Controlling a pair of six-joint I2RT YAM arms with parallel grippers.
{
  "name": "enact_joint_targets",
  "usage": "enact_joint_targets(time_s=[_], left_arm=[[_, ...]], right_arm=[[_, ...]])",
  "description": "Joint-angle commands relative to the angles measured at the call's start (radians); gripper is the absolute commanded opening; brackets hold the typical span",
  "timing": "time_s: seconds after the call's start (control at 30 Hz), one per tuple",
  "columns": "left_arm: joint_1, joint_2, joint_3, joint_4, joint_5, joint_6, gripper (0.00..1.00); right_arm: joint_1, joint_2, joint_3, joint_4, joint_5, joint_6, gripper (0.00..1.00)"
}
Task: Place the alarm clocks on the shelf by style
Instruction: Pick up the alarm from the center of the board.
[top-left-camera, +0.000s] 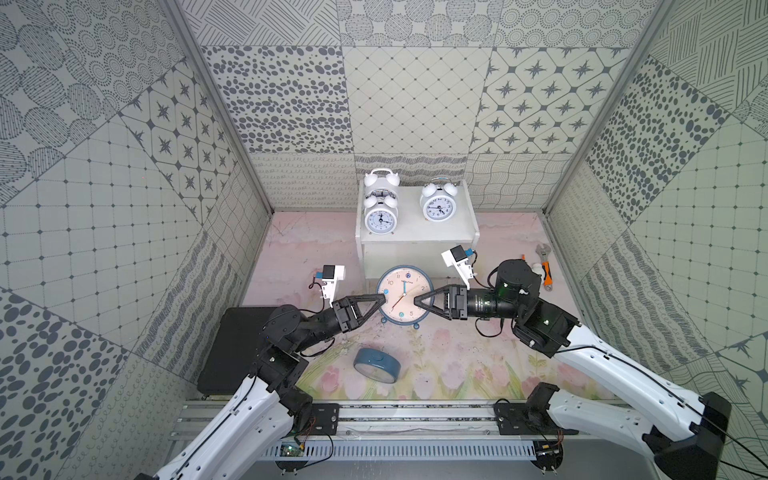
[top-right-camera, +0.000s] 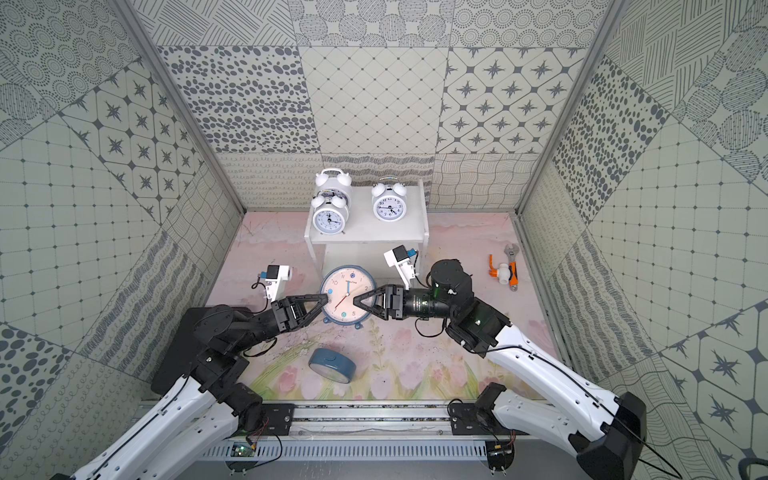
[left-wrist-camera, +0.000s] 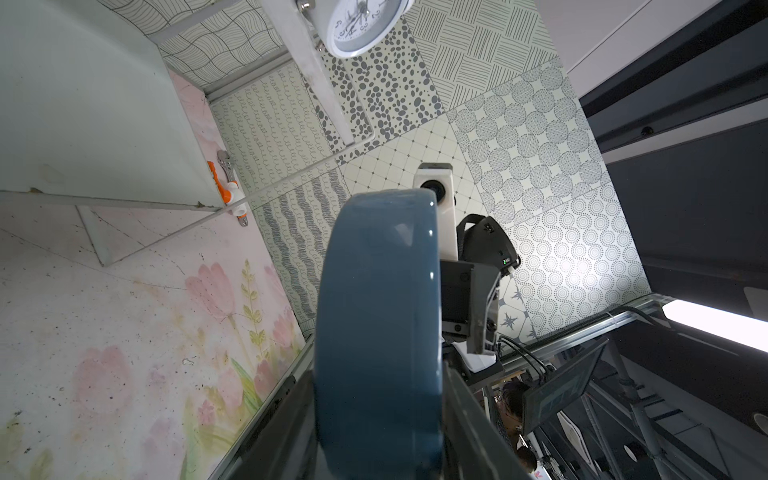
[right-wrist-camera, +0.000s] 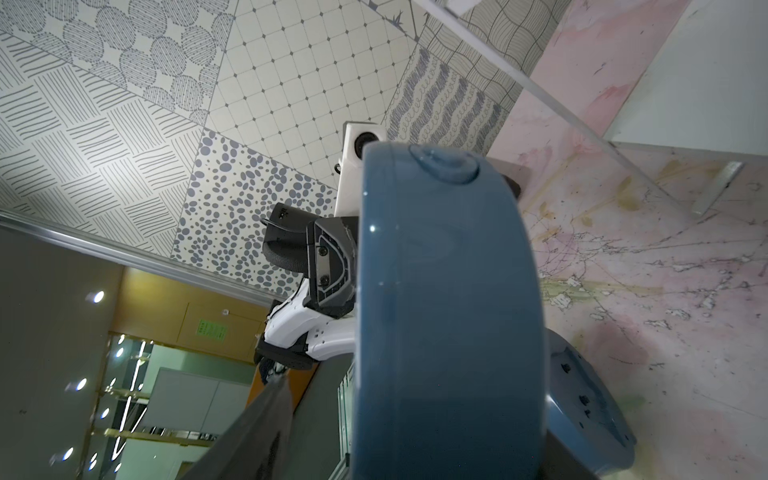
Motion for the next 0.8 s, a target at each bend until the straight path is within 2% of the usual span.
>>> enact_joint_targets(time_s=[0.0, 0.13, 0.27, 0.5, 0.67, 0.77], left_arm=[[0.003, -0.023, -0.041, 0.192, -0.101, -0.056, 0.23], [0.002, -0.025, -0.059, 0.228, -0.115, -0.09, 0.2], [0.002, -0.027, -0.065, 0.241, -0.114, -0.105, 0.16], [0.003, -0.036, -0.055, 0.224, -0.082, -0.092, 0.15], [0.004, -0.05, -0.029, 0.139, -0.049, -0.05, 0.14], [0.003, -0.067, -0.012, 0.093, -0.051, -0.031, 0.14]], right_arm=[[0.058, -0.066, -0.071, 0.095, 0.204, -0.048, 0.83], [0.111, -0.114, -0.185, 0.24, 0.332, -0.012, 0.84], [0.114, -0.142, -0.25, 0.312, 0.364, 0.024, 0.84], [0.088, -0.165, -0.221, 0.222, 0.293, 0.008, 0.88], [-0.02, -0.188, -0.13, 0.054, 0.092, -0.04, 0.9], [-0.036, -0.167, -0.069, -0.041, 0.038, -0.074, 0.89]])
